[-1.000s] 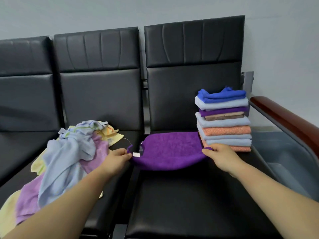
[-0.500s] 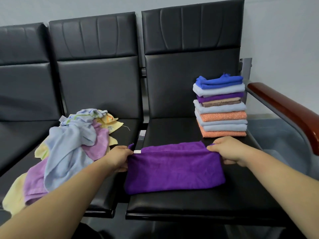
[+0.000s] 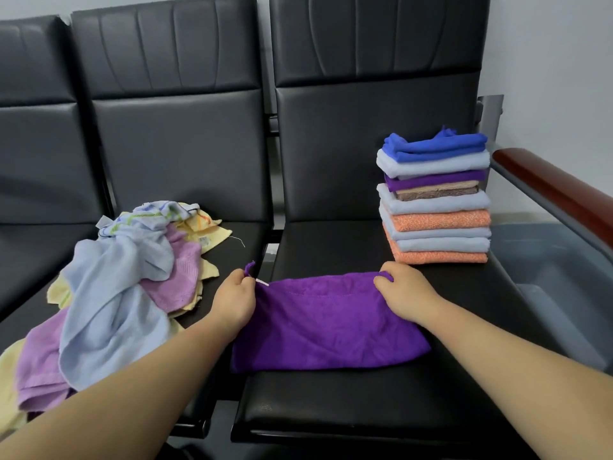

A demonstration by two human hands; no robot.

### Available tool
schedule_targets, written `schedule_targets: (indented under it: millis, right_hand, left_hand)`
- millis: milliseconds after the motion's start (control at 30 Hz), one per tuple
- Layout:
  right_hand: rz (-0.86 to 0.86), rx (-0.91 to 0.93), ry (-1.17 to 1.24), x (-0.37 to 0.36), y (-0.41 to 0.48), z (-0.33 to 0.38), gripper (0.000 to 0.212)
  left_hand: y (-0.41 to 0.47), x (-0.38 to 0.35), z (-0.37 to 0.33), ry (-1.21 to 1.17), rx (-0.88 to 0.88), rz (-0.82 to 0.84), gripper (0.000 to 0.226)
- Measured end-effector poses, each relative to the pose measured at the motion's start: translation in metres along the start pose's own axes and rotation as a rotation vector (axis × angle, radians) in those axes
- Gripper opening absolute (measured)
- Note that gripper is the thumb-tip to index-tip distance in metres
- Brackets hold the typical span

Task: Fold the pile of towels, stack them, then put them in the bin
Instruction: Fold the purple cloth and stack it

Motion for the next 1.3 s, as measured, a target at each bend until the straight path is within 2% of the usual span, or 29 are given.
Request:
schedule_targets:
  millis: [233,400,800,1133,1300]
  right_hand:
    - [0.01,-0.063,-0.206,0.007,0.005,-0.02,0.029]
    - [-0.014,-0.123,-0.145,0.017,0.003,-0.034,0.031]
    - [-0.26,-0.127,0.06,0.017,0.011,-0.025,0.038]
    - [-0.259,-0.135,0.039,0.002,0.034,-0.034,0.035]
    - [-0.193,-0.145,-0.067,-0.003,0.047,-0.036,0.032]
  left_hand:
    - [0.009,-0.014,-0.004,0.057,-0.007,-0.008,0.021]
    - [0.013,-0.025,-0.009,0.095,-0.012,0.002,0.021]
    - [0.019,-0.028,-0.008,0.106,-0.05,-0.035,0.021]
    - [0.031,-0.033,-0.006,0.166,-0.095,-0.035,0.025]
    - [0.039,-0.039,-0.005,0.183,-0.093,-0.006,0.026]
Point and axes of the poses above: each hand's wrist, its own y-axis towards the middle knuckle, its own x-axis out of the back of the hand, z = x × y, the point moved 3 cm from there along y, towards the middle knuckle, and after that the axes turned 11 degrees about -y, right-handed, at the moved point
